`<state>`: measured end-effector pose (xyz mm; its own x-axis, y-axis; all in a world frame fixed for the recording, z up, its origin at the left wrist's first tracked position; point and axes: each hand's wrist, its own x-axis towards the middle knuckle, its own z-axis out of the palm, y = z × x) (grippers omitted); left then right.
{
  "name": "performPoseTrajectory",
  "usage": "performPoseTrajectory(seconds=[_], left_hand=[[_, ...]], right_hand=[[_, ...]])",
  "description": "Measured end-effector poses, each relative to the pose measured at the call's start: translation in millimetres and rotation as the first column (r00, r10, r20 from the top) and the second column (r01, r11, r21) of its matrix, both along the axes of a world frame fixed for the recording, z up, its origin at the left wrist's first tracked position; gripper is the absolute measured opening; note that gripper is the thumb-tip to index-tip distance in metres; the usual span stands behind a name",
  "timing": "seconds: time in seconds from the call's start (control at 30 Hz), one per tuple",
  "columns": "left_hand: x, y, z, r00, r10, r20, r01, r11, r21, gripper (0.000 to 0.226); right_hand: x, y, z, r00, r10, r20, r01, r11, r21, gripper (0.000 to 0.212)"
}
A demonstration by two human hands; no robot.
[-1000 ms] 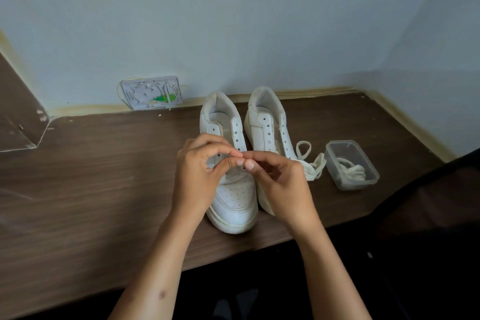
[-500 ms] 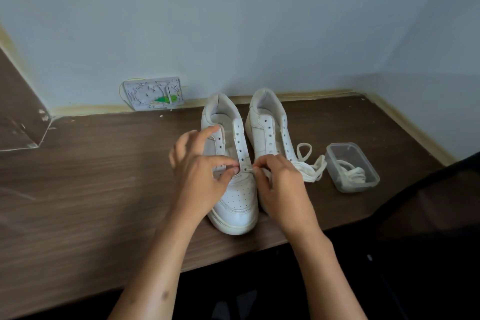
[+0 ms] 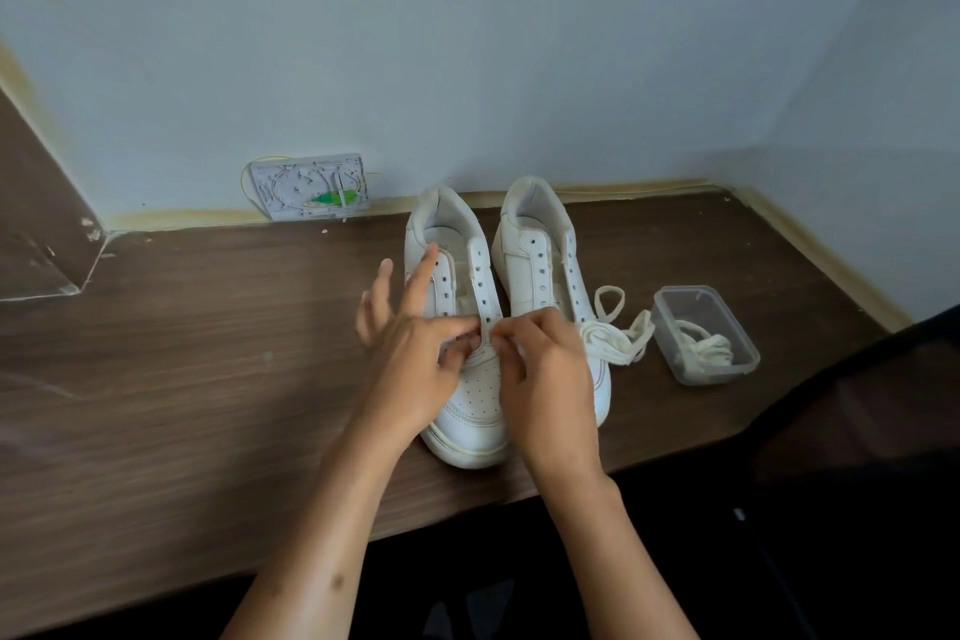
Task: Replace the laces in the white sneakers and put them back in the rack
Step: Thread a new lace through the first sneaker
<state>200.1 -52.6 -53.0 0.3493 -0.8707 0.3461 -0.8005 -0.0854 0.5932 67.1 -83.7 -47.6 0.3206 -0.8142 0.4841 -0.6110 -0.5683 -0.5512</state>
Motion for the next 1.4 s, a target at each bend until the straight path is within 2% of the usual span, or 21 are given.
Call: performPoseTrajectory(seconds=[0.13, 0.23, 0.37, 0.47, 0.57, 0.63, 0.7, 0.87, 0.93, 1.0, 1.07, 1.17, 1.3, 1.33, 1.4], left_hand=[[2.9, 0.5, 0.8, 0.994, -0.046, 0.095, 0.041, 0.998, 0.057, 0.017], [-1.4, 1.3, 2.6, 0.988, -0.083, 0.131, 0.083, 0.997, 0.009, 0.015], [-17.2, 6.6, 10.1, 0.990, -0.015, 0.142, 0.024, 0.998, -0.060, 0.012], [-21.1, 6.0, 6.7, 0.990, 0.030, 0.141, -0.011, 0.991, -0.134, 0.013], [-20.4, 6.3, 2.0, 0.997, 0.069, 0.040, -0.058, 0.972, -0.226, 0.019], [-20.1, 7.4, 3.7, 0.993, 0.109, -0.056, -0.120, 0.943, -0.309, 0.012], [-19.6, 6.7, 6.6, 0.986, 0.112, -0.127, -0.151, 0.920, -0.362, 0.025], [-9.4, 3.9, 3.8, 0.991, 0.027, -0.134, -0.081, 0.905, -0.417, 0.025], [-5.0, 3.3, 2.6, 0.988, 0.014, -0.156, -0.076, 0.913, -0.401, 0.018], [2.4, 3.9, 3.6, 0.984, -0.021, -0.179, -0.044, 0.935, -0.352, 0.020], [15.9, 6.4, 4.4, 0.973, -0.127, -0.194, 0.076, 0.966, -0.248, 0.031], [34.5, 14.1, 5.0, 0.950, -0.252, -0.183, 0.249, 0.968, -0.044, 0.060], [35.4, 17.1, 5.8, 0.945, -0.268, -0.189, 0.275, 0.961, 0.013, 0.070], [34.4, 17.7, 6.2, 0.941, -0.281, -0.191, 0.291, 0.956, 0.026, 0.071], [35.4, 20.3, 8.6, 0.929, -0.313, -0.199, 0.332, 0.941, 0.067, 0.070]], right_hand=[[-1.1, -2.0, 3.7, 0.998, -0.052, 0.025, 0.050, 0.994, 0.095, 0.023], [-2.1, -1.2, 8.5, 0.995, -0.096, 0.026, 0.090, 0.981, 0.174, 0.031], [1.6, 5.1, 9.1, 0.995, -0.081, -0.049, 0.085, 0.993, 0.083, 0.026], [5.8, 8.9, 6.5, 0.998, -0.059, 0.005, 0.059, 0.995, 0.086, 0.026], [4.3, 7.1, 4.8, 0.996, -0.050, 0.078, 0.043, 0.994, 0.097, 0.025], [3.3, 6.6, 3.3, 0.995, -0.049, 0.088, 0.041, 0.995, 0.094, 0.026], [3.4, 7.8, 4.0, 0.994, -0.061, 0.090, 0.054, 0.996, 0.076, 0.027], [12.8, 11.8, 5.2, 0.999, 0.029, 0.040, -0.025, 0.996, -0.083, 0.020], [17.0, 11.3, 3.9, 0.988, 0.066, 0.140, -0.065, 0.998, -0.009, 0.017], [18.3, 8.8, 2.9, 0.968, 0.049, 0.247, -0.070, 0.994, 0.079, 0.012], [17.3, 6.2, 4.1, 0.948, 0.026, 0.316, -0.081, 0.984, 0.162, 0.010], [16.1, 6.7, 13.7, 0.846, 0.062, 0.530, -0.255, 0.919, 0.300, 0.012], [11.7, 17.0, 42.4, 0.573, 0.175, 0.801, -0.433, 0.894, 0.115, 0.015], [9.8, 19.0, 48.2, 0.541, 0.196, 0.818, -0.438, 0.896, 0.075, 0.016], [6.0, 19.6, 49.9, 0.582, 0.195, 0.789, -0.407, 0.911, 0.075, 0.013]])
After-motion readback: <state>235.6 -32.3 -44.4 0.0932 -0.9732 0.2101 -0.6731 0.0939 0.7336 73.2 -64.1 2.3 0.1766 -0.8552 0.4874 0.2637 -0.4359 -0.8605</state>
